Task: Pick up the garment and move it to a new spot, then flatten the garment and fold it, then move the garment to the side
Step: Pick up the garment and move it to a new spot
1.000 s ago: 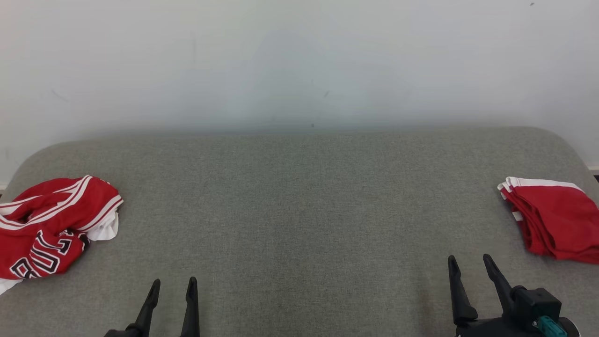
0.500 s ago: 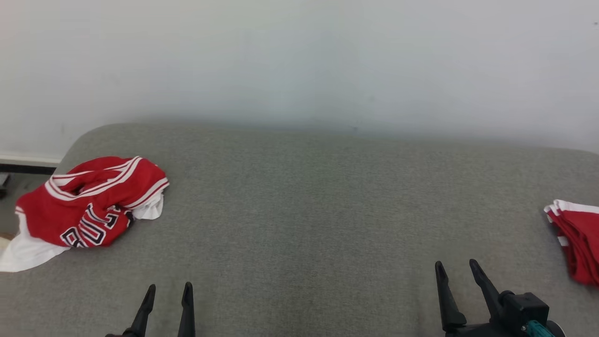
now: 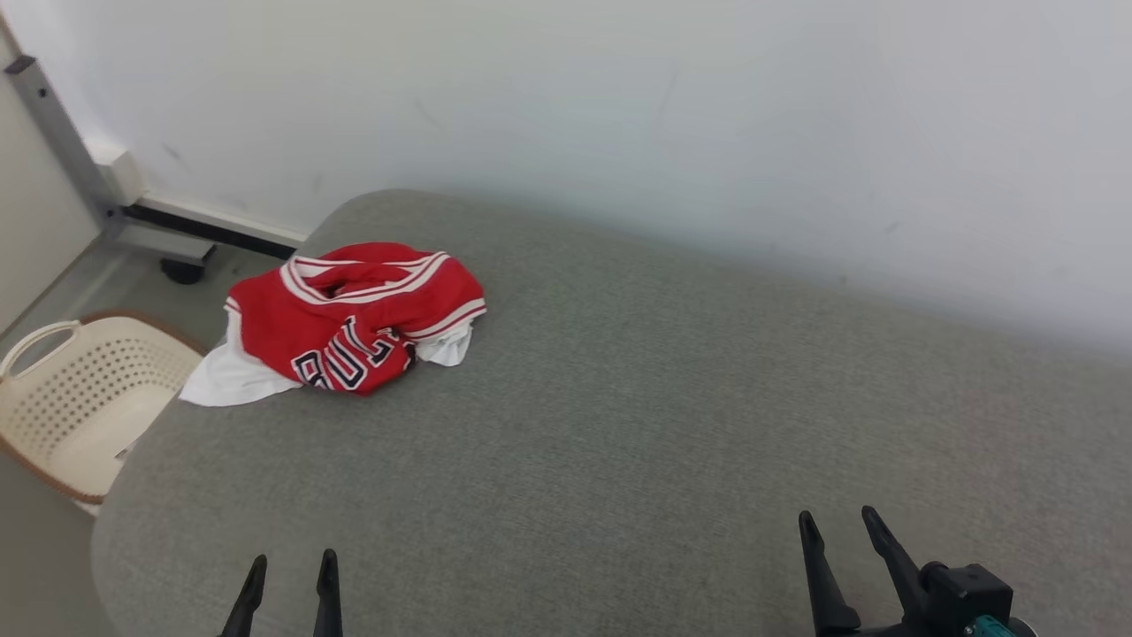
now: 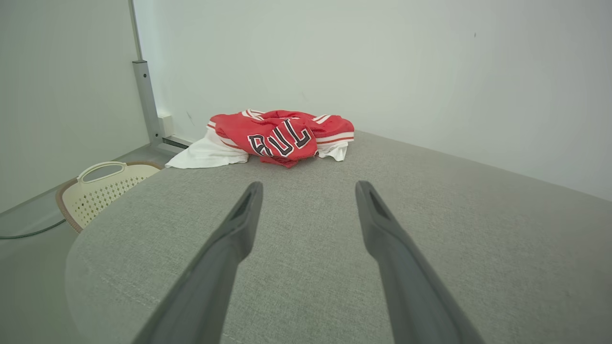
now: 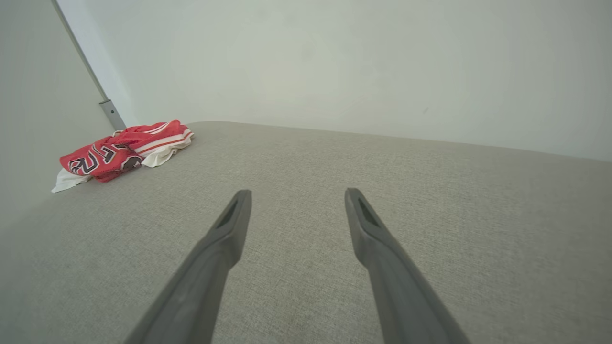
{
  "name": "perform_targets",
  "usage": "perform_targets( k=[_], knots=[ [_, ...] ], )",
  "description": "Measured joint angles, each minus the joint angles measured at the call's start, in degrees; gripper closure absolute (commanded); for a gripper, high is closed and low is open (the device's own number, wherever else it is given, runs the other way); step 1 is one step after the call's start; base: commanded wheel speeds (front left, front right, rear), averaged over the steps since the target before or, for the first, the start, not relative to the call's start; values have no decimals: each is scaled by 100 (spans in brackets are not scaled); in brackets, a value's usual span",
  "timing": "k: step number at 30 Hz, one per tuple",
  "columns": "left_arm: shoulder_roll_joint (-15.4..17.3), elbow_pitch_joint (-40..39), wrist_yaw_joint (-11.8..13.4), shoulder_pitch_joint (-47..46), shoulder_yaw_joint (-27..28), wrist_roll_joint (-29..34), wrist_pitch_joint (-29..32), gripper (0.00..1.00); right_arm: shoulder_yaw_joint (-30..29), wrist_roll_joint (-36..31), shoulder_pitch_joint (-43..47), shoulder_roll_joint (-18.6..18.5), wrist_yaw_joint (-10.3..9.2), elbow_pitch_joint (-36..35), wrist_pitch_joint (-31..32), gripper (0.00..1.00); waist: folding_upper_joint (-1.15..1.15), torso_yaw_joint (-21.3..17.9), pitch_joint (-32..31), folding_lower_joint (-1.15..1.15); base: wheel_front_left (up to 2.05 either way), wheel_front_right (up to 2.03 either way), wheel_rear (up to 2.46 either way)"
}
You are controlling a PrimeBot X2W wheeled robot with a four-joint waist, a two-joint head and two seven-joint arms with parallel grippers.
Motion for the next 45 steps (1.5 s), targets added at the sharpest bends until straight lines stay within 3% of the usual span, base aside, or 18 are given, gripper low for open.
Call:
perform_targets(
  k=[10, 25, 30, 36, 45],
  knots=[
    [-21, -379, 167, 271, 294, -66, 0, 0, 445, -2, -338, 4, 0, 122, 100, 0, 0, 778, 78, 0, 0, 0, 0],
    [-79, -364, 231, 275, 381, -151, 0, 0, 550, -148, -559, 4, 0, 256, 156, 0, 1, 906, 337, 0, 0, 0, 0],
    [12, 236, 102, -534, 25, -125, 65, 0, 385, -305, -521, 4, 0, 71, 266, 0, 0, 877, 462, 0, 0, 0, 0],
    [154, 1393, 4, -2168, -374, -197, 319, 0, 229, -614, -369, -1, -1, -469, 602, 0, 1, 834, 764, 0, 0, 0, 0],
    [494, 3392, -23, -4571, 44, -1269, 1617, 0, 575, -791, -538, -402, -1, -1673, 1314, 0, 1, 312, 1527, 1, 0, 0, 0]
  ],
)
